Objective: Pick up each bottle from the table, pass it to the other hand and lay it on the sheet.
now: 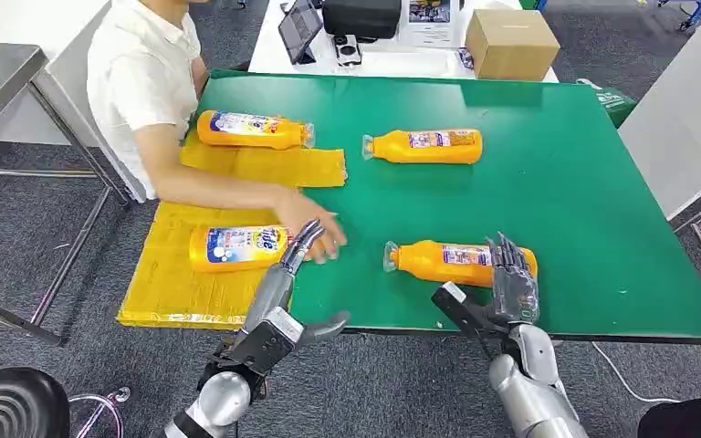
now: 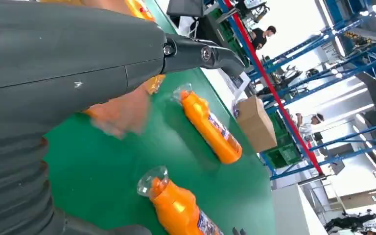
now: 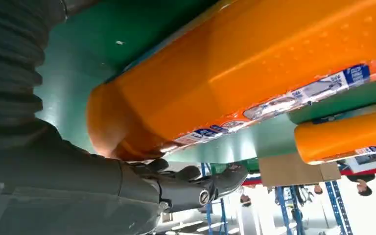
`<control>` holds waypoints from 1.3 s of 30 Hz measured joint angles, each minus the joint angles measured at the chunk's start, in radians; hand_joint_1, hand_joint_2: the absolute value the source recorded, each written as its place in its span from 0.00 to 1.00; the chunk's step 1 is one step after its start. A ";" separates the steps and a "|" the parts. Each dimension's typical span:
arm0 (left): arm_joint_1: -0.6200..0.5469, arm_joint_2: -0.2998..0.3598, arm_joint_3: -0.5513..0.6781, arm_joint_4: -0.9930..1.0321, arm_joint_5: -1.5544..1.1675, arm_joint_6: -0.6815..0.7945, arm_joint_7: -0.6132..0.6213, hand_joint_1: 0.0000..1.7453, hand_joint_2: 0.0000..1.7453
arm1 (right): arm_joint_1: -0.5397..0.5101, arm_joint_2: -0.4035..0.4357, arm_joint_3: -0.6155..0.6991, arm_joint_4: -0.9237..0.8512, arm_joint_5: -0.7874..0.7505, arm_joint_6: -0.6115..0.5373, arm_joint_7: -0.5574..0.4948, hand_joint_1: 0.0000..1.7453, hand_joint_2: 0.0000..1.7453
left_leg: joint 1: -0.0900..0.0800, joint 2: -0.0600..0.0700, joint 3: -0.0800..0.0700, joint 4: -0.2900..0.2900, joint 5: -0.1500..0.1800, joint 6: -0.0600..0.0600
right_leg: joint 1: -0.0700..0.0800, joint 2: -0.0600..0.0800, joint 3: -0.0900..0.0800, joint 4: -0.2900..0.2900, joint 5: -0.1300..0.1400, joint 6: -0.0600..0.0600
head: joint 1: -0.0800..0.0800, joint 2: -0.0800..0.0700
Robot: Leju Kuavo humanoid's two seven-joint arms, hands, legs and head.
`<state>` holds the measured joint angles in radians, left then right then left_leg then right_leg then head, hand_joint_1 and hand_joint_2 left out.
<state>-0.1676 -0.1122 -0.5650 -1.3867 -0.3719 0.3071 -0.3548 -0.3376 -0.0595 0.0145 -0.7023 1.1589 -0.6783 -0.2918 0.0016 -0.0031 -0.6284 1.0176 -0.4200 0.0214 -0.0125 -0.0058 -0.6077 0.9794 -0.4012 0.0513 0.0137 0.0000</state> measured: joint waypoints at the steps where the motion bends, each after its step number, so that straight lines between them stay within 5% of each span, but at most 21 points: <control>1: -0.001 0.000 0.000 0.002 0.000 0.000 0.000 0.00 1.00 | -0.005 -0.002 0.003 0.007 -0.003 -0.001 0.000 0.00 1.00 | 0.000 0.000 0.000 0.000 0.000 0.000 | 0.000 0.000 0.000 0.000 0.000 0.000 | 0.000 0.000; 20: 0.009 -0.001 -0.003 -0.003 0.003 -0.017 0.020 0.00 1.00 | -0.050 -0.039 0.106 0.030 0.135 0.090 0.241 0.00 1.00 | 0.000 0.000 0.008 0.000 0.000 0.000 | 0.000 0.000 0.009 -0.001 0.000 0.000 | 0.000 0.000; 35: 0.018 -0.002 -0.002 -0.014 0.018 -0.037 0.025 0.00 1.00 | -0.056 -0.071 0.132 -0.006 0.097 0.200 0.264 0.00 1.00 | 0.000 -0.001 0.010 0.000 0.000 0.000 | 0.000 0.000 0.010 -0.001 0.000 0.000 | 0.000 0.000; 38: 0.018 -0.002 -0.002 -0.014 0.026 -0.039 0.025 0.00 1.00 | -0.066 -0.073 0.133 0.007 0.086 0.229 0.266 0.15 1.00 | 0.000 0.000 0.011 0.000 0.000 0.000 | 0.000 0.000 0.011 -0.001 0.000 0.000 | 0.000 0.000; 39: 0.018 -0.002 -0.002 -0.014 0.033 -0.044 0.024 0.00 1.00 | -0.076 -0.078 0.132 0.020 0.074 0.254 0.266 0.34 1.00 | 0.000 0.000 0.012 0.000 -0.001 0.001 | 0.000 0.000 0.012 -0.001 0.000 0.000 | 0.000 0.000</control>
<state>-0.1500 -0.1137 -0.5669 -1.4008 -0.3392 0.2636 -0.3304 -0.4132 -0.1377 0.1469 -0.6824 1.2329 -0.4245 -0.0259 0.0013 -0.0029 -0.6160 1.0176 -0.4205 0.0220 -0.0129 -0.0054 -0.5961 0.9780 -0.4011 0.0512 0.0141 0.0000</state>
